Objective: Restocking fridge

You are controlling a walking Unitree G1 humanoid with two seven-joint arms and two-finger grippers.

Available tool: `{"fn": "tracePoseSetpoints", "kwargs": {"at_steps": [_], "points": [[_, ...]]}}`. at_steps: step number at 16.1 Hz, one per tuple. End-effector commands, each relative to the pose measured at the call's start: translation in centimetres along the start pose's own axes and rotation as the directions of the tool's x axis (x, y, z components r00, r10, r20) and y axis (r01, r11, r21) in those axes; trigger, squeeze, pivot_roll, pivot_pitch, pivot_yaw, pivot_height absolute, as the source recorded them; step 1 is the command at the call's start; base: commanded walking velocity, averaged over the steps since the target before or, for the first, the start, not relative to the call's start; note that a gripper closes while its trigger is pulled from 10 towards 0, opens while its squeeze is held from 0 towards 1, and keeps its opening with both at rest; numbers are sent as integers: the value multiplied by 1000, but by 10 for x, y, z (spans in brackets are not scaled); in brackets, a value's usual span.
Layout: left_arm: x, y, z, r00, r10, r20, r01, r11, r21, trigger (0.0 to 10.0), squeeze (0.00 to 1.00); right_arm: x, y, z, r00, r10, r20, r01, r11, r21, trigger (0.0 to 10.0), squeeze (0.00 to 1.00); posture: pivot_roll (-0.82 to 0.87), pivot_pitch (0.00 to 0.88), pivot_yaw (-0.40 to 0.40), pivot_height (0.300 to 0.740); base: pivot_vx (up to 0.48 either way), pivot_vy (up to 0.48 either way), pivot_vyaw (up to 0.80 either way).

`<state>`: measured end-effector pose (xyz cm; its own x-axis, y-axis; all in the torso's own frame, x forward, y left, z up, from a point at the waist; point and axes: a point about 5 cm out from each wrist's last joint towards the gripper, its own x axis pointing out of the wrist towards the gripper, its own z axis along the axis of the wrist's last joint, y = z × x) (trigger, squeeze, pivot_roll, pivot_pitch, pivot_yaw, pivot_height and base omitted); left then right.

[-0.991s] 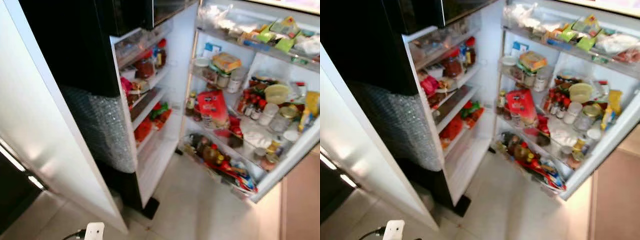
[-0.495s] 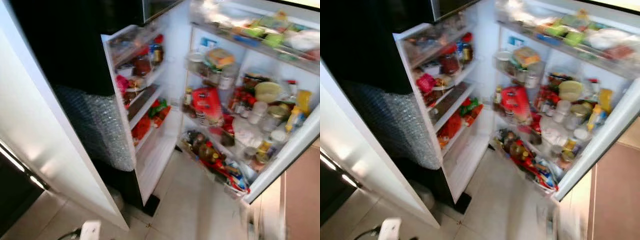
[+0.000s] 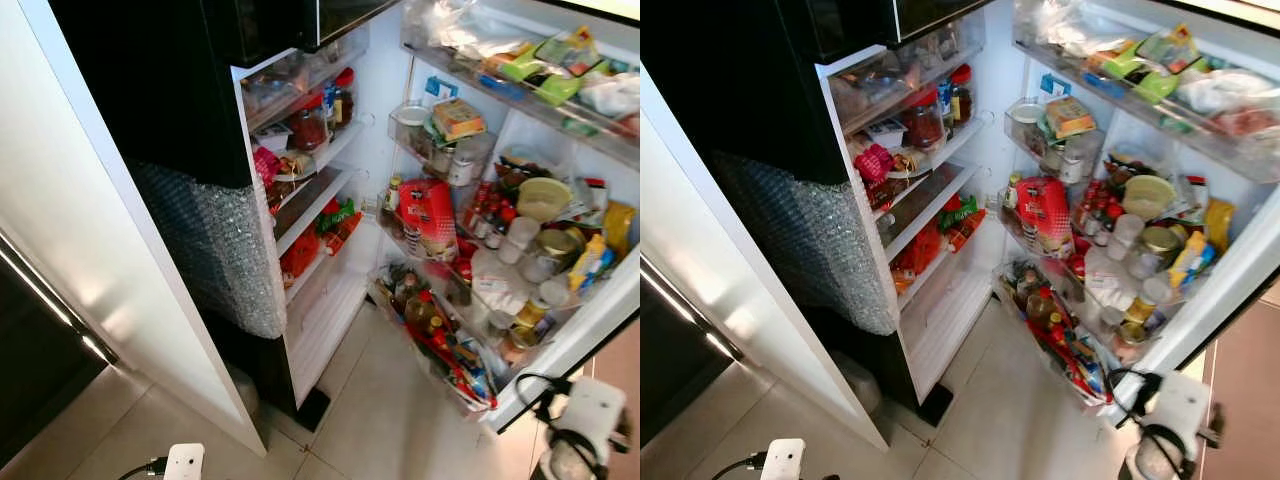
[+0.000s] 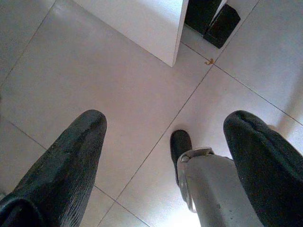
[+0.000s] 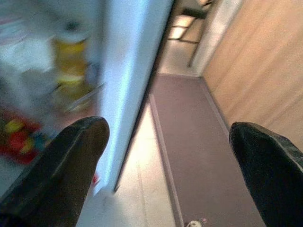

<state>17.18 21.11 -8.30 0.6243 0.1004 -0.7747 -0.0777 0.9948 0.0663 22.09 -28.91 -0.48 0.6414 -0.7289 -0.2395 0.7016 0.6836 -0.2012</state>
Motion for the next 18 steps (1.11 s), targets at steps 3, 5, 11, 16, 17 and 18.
{"fn": "tracePoseSetpoints", "kwargs": {"at_steps": [3, 5, 11, 16, 17, 18], "points": [[-1, 2, -3, 1000, 0, -8, 0, 1000, 16, 10000, 0, 5, -23, 9, 980, -197, 20, 196, 979, 62, 10000, 0, -33, 0, 15, 740, 0, 0, 0], [0, 0, 0, 1000, -3, 0, 3, 1000, 17, 10000, 0, 5, -27, 11, 968, -251, 7, 250, 966, 60, 10000, 0, -32, 0, 14, 740, 0, 0, 0], [1, -2, 3, 1000, -5, 10, 4, 1000, 16, 10000, 0, 12, -23, 30, 964, -261, 47, 258, 964, 64, 10000, 0, -24, 0, 12, 740, 0, 0, 0], [1, -1, 3, 1000, -3, 9, 3, 1000, 19, 10000, 0, 13, -4, 44, 981, -163, 104, 159, 986, 44, 10000, 0, -18, 0, 14, 740, 0, 0, 0], [1, -2, 4, 1000, -5, 9, 5, 1000, 20, 10000, 0, 12, 1, 45, 985, -130, 114, 127, 991, 36, 10000, 0, -18, 0, 14, 740, 0, 0, 0], [1, -2, 4, 1000, -6, 11, 6, 1000, 20, 10000, 0, 10, 5, 45, 987, -101, 125, 98, 995, 30, 10000, 0, -18, 0, 15, 740, 0, 0, 0]]}}
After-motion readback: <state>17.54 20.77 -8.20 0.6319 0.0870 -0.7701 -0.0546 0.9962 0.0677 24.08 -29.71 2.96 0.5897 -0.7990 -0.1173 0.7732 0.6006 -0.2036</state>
